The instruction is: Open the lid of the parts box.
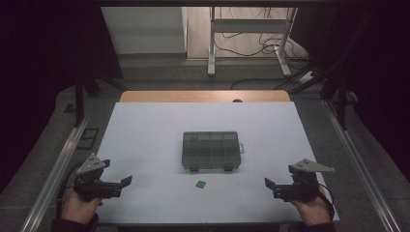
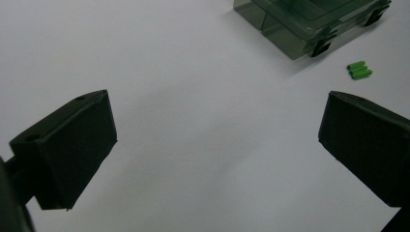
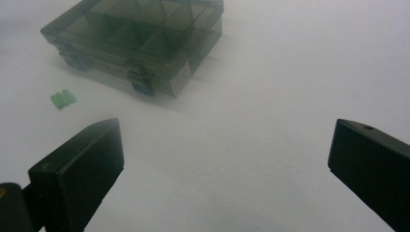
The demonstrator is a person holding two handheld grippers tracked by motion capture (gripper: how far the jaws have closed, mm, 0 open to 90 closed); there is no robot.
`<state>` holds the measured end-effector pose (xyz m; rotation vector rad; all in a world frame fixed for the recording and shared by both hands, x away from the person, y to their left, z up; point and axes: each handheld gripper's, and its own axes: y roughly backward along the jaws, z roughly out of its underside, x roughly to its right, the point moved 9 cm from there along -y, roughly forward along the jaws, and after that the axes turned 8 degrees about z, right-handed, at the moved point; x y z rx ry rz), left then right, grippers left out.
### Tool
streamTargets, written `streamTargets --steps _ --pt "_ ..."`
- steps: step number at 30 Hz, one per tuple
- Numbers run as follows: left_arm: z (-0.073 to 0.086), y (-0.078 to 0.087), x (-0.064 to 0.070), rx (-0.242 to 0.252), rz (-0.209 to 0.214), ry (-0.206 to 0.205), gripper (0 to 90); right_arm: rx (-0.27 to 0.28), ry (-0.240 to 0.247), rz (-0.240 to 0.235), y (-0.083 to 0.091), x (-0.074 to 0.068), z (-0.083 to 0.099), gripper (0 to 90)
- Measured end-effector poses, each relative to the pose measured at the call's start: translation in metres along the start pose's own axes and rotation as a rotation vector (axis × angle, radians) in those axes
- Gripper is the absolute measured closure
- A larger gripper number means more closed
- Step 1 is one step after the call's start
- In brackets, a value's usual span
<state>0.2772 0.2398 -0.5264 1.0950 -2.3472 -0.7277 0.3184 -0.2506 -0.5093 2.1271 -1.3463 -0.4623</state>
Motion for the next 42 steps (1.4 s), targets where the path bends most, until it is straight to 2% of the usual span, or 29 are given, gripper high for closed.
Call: streamTargets --steps 7,12,16,28,42 --pt "0.002 0.0 0.001 -0.013 0.005 -0.005 1.5 -0.029 0.049 -0.005 -0.004 -0.006 0.001 0.0" --pt "0.001 0.0 0.0 0.0 0.014 0.019 1.7 -0.036 0.034 -0.014 -0.005 -0.005 0.001 0.0" --pt "0.002 0.001 -0.001 -0.001 0.017 0.023 1.6 -0.038 0.044 -0.019 -0.005 -0.006 0.001 0.0" --pt "0.001 -0.002 0.001 -0.014 0.034 0.008 1.3 -0.046 0.055 -0.029 -0.007 -0.009 0.001 0.0" --pt "-0.009 -0.009 0.009 -0.023 0.098 0.033 0.6 -0.035 0.076 -0.061 -0.014 -0.018 -0.007 0.0"
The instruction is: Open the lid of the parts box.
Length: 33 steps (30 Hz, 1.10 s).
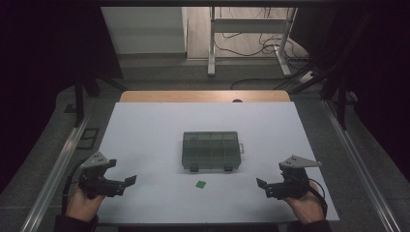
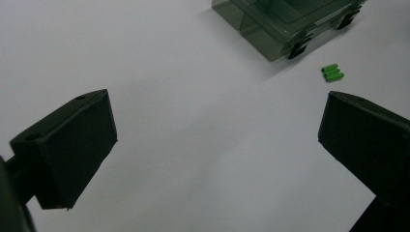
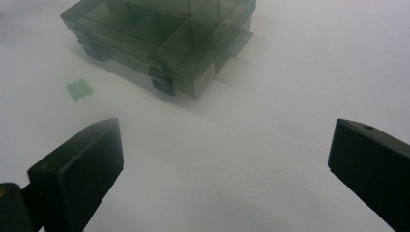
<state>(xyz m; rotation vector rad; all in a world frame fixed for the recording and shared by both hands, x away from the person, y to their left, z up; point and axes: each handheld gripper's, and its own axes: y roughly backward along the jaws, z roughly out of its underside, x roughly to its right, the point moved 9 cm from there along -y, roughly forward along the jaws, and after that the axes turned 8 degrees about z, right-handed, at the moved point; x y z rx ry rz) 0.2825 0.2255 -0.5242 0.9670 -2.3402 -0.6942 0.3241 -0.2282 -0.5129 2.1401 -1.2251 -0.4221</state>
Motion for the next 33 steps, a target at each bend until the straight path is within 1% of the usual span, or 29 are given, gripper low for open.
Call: streamTargets --steps 3,9,14,16,19,21,22,26,28,30,33 --pt "-0.003 -0.002 0.002 0.001 0.01 0.002 0.6 0.004 -0.002 -0.005 -0.001 -0.001 -0.002 0.0" --pt "-0.007 -0.008 0.004 0.003 0.021 0.007 0.4 0.002 0.012 -0.007 -0.005 -0.003 -0.006 0.0" --pt "-0.011 -0.014 0.007 -0.003 0.052 0.02 0.6 0.012 0.009 -0.012 -0.008 -0.004 -0.01 0.0" --pt "-0.011 -0.015 0.007 -0.007 0.054 0.02 0.5 0.011 0.011 -0.013 -0.008 -0.004 -0.01 0.0" --pt "-0.014 -0.019 0.008 -0.008 0.048 0.013 0.1 0.002 0.011 -0.015 -0.011 -0.005 -0.011 0.0" --pt "-0.017 -0.02 0.009 0.002 0.042 0.008 0.0 -0.006 0.013 -0.017 -0.013 -0.005 -0.011 0.0" --pt "-0.019 -0.021 0.009 0.01 0.044 0.006 0.0 -0.007 0.011 -0.016 -0.013 -0.005 -0.011 0.0" --pt "-0.022 -0.025 0.01 0.012 0.052 -0.003 0.0 -0.003 0.01 -0.019 -0.014 -0.006 -0.014 0.0" --pt "-0.023 -0.028 0.011 0.011 0.05 -0.012 0.0 -0.007 0.009 -0.019 -0.016 -0.006 -0.015 0.0" --pt "-0.025 -0.033 0.014 0.009 0.059 -0.025 0.0 -0.013 0.009 -0.02 -0.018 -0.008 -0.016 0.0" --pt "-0.026 -0.037 0.016 0.009 0.058 -0.036 0.0 -0.018 0.008 -0.019 -0.02 -0.008 -0.017 0.0"
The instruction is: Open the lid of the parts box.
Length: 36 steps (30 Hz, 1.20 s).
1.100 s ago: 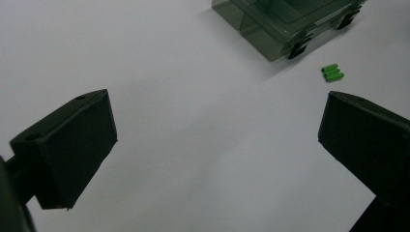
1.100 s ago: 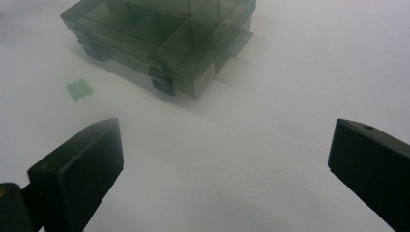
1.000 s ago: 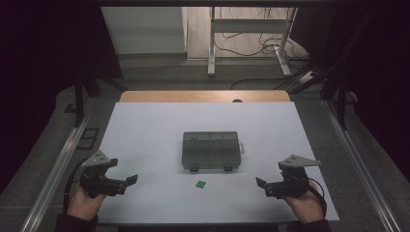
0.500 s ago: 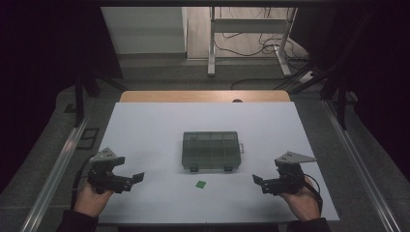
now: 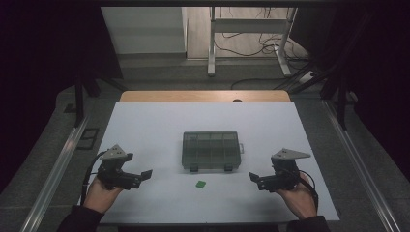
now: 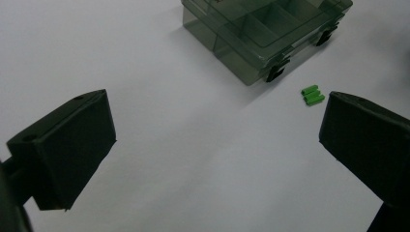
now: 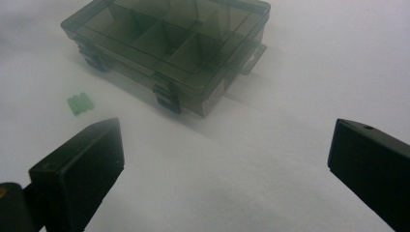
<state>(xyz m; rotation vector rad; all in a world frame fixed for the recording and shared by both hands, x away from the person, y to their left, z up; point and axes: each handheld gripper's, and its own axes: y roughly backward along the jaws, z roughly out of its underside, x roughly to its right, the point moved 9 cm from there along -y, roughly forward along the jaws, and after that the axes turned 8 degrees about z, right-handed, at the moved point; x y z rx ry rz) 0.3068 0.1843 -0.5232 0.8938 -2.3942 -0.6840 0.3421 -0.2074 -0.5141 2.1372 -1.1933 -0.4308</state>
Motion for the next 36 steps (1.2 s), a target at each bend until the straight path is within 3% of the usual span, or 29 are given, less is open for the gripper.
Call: streamTargets --steps 12,23,28,36 --pt "-0.007 -0.015 0.002 -0.015 0.016 -0.022 0.2 -0.007 -0.013 -0.013 -0.008 -0.002 -0.004 0.0" --pt "-0.01 -0.024 0.005 -0.044 0.026 -0.041 0.0 -0.03 0.005 -0.015 -0.014 -0.005 -0.006 0.4" --pt "-0.012 -0.029 0.006 -0.05 0.032 -0.049 0.0 -0.043 0.008 -0.012 -0.018 -0.006 -0.007 9.0" --pt "-0.017 -0.034 0.005 -0.044 0.044 -0.054 0.0 -0.076 0.012 -0.043 -0.022 -0.006 -0.007 33.7"
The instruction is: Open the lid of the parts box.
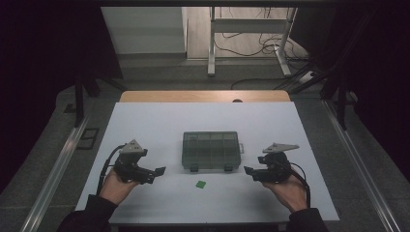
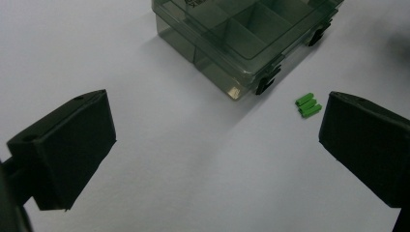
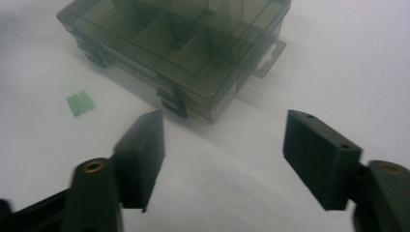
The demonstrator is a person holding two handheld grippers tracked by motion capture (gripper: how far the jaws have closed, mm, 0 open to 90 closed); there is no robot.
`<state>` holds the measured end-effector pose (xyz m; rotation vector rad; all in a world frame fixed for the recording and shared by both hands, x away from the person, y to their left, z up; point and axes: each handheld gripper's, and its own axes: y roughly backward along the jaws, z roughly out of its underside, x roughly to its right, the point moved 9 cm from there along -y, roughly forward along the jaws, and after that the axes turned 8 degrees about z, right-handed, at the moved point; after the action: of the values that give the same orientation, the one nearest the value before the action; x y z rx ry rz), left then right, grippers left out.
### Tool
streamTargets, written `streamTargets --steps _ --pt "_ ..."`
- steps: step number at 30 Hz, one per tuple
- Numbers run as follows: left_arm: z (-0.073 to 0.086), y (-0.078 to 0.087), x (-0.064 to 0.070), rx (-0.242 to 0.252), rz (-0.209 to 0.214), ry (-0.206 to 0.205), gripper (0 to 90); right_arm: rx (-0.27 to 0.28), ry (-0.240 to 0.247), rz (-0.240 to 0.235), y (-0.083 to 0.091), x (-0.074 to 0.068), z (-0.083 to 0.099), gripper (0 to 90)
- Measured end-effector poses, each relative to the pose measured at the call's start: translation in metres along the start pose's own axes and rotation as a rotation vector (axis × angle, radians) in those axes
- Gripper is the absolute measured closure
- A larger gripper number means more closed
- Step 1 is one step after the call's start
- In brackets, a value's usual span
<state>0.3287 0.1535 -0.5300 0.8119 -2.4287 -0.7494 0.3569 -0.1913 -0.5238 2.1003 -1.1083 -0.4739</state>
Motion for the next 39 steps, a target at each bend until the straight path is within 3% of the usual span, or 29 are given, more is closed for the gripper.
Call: streamTargets --steps 6,8,9,10,13,14,21,32,39 --pt "-0.003 -0.004 -0.001 0.001 0.002 -0.005 0.3 -0.031 0.025 -0.008 -0.003 -0.001 0.003 48.0" --pt "-0.004 -0.005 -0.001 0.004 0.003 -0.005 0.4 -0.049 0.044 -0.016 -0.003 -0.003 0.006 57.8" --pt "-0.004 -0.006 0.0 0.005 0.004 -0.002 0.4 -0.049 0.044 -0.016 -0.003 -0.003 0.006 57.8" --pt "-0.005 -0.007 0.0 0.005 0.004 -0.007 0.5 -0.062 0.052 -0.021 -0.004 -0.004 0.007 65.2" --pt "-0.007 -0.009 0.0 0.006 0.007 -0.012 0.9 -0.074 0.063 -0.024 -0.005 -0.005 0.009 70.4" --pt "-0.009 -0.011 0.0 0.006 0.007 -0.016 1.0 -0.092 0.075 -0.027 -0.006 -0.005 0.011 76.4" --pt "-0.012 -0.017 0.0 0.001 0.013 -0.025 1.4 -0.119 0.074 -0.049 -0.011 -0.005 0.014 89.2" --pt "-0.017 -0.027 -0.003 0.003 0.02 -0.029 1.8 -0.177 0.093 -0.057 -0.022 -0.007 0.022 89.4" --pt "-0.021 -0.033 -0.006 0.003 0.017 -0.035 2.1 -0.186 0.086 -0.058 -0.028 -0.006 0.022 89.4"
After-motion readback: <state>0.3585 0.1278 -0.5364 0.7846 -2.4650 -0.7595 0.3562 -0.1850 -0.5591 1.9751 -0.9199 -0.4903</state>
